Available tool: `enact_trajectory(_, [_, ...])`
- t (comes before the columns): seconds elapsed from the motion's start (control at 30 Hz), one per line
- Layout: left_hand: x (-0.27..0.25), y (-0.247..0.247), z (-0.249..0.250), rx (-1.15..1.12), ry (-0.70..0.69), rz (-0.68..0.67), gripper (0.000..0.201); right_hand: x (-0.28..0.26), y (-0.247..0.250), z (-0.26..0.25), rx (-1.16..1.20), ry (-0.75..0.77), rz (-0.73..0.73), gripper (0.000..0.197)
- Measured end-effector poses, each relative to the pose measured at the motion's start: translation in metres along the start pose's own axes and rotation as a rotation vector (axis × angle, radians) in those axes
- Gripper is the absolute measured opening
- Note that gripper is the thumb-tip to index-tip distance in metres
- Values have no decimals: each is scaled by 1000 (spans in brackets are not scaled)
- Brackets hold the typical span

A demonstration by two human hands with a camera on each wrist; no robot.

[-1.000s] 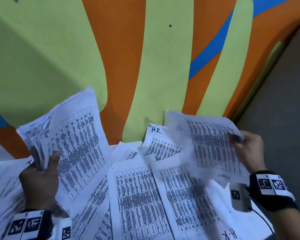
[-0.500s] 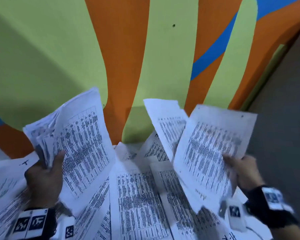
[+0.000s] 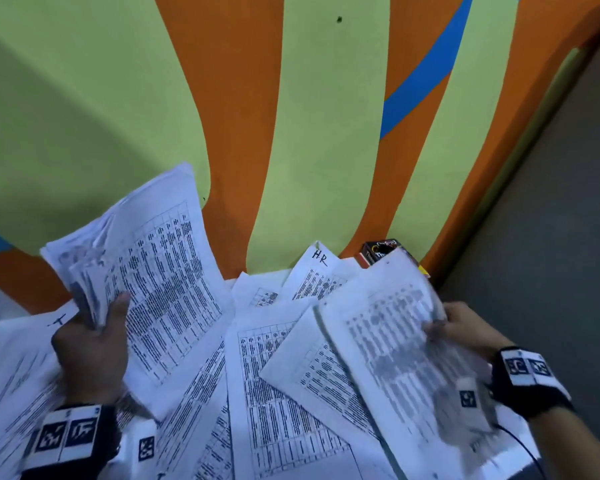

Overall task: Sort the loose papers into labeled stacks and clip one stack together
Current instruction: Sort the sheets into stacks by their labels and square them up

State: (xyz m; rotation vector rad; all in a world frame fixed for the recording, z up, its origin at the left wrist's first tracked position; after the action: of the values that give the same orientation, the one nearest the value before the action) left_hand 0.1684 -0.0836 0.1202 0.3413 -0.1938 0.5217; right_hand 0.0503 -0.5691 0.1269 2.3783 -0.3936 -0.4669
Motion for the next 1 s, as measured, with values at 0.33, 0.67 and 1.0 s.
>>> enact_trajectory(0.33, [-7, 3, 5, -24, -32, 1, 29, 17, -96, 17, -447, 1, -169, 17])
enact_trajectory(0.67, [-8, 1, 9, 5, -18, -8, 29, 11, -74, 21, -175, -91, 121, 3])
enact_trajectory(1.0, [-9, -3, 9, -13, 12, -39, 29, 26, -84, 23, -71, -219, 280, 13])
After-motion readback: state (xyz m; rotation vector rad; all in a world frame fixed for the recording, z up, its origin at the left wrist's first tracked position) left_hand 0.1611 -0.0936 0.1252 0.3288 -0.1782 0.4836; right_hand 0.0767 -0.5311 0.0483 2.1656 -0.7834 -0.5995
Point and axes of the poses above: each hand's wrist, its own x-axis towards the middle knuckle, its own y-axis out of the back of the hand, z = x × y, the point moved 1 cm from there along x, towards the middle knuckle, and after that the axes turned 7 degrees about x, right-handed, at the moved point
